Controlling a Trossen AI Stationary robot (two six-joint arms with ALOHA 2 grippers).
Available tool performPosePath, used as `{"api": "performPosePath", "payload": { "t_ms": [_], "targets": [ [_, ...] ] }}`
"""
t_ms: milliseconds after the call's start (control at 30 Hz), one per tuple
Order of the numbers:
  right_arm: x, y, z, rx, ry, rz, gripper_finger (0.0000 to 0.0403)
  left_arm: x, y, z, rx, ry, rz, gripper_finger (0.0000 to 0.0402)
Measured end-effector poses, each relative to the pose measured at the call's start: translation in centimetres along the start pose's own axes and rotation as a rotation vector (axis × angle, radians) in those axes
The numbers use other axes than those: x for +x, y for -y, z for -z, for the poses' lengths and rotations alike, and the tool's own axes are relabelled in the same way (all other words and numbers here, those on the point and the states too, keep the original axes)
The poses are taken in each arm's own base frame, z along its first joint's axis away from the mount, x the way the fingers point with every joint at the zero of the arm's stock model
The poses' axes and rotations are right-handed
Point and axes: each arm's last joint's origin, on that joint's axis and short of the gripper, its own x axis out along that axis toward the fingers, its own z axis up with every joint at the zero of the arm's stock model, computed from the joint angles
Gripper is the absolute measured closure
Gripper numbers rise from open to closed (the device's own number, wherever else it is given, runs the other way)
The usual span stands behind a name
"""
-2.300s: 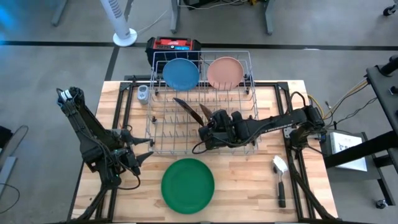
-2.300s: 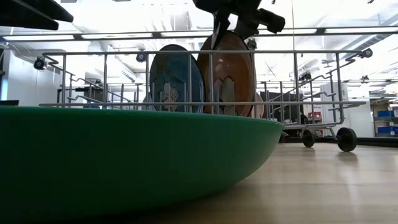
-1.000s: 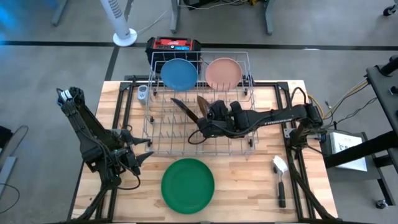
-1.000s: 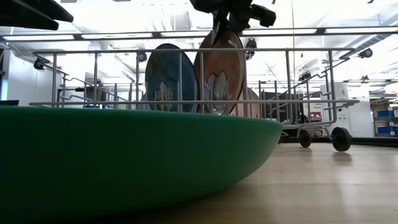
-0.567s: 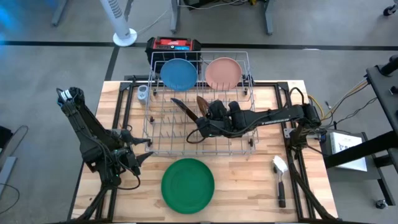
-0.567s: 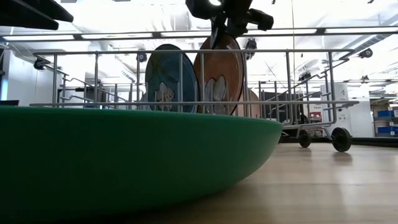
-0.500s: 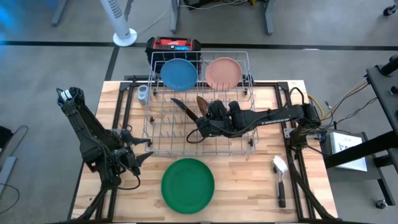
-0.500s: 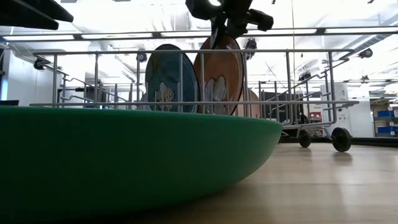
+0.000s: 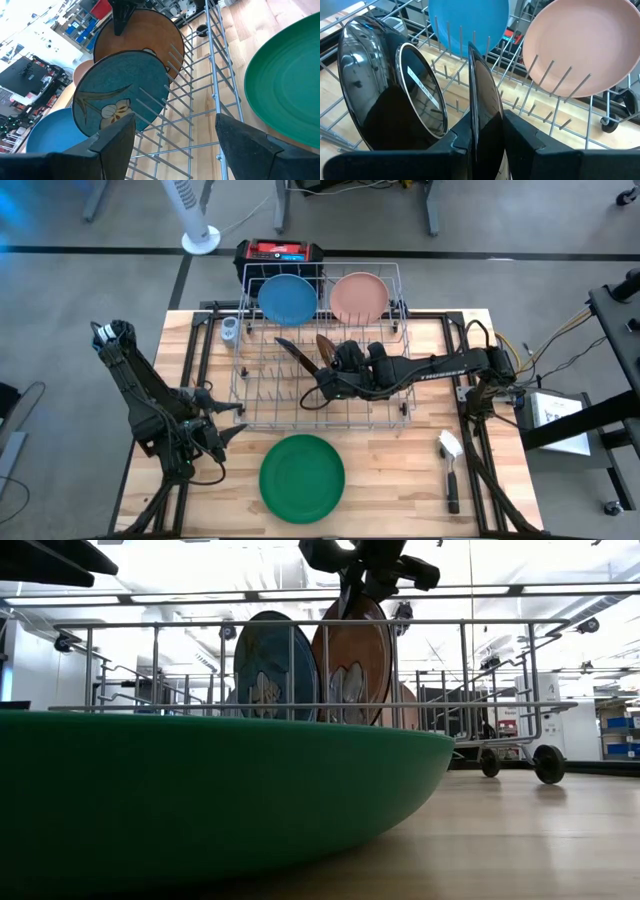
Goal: Sort dishes
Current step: Put the orange floral plate into the dish rack, then put the green plate into the dish rack
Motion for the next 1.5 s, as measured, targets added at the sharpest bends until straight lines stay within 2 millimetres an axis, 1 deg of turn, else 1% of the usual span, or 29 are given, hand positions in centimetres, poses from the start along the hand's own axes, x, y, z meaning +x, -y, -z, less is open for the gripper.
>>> {"api": "performPosePath", "payload": {
  "t_ms": [267,367,967,1233,1500],
  "targets": [
    [0.0,0.0,0.1,-0.005,-0.012,-0.006,0.0331,0.0,0.0,0.0,-0.001,0.000,0.000,0.0138],
    [0.1,0.0,0.1,-0.001,-0.026,-0.015,0.0322,0.0,0.0,0.0,-0.001,0.000,0.000,0.0138],
    [0.0,0.0,0.1,0.029,-0.041,-0.026,0.0214,0.0,0.0,0.0,-0.004,0.001,0.001,0.0138],
    [-1.1,0.0,-0.6,0.046,-0.040,-0.064,0.0192,0.0,0.0,0.0,-0.005,0.001,0.001,0.0138],
    [-2.3,0.0,-1.4,0.046,-0.048,-0.091,0.0180,0.0,0.0,0.0,-0.004,0.001,0.001,0.0138]
  ]
}}
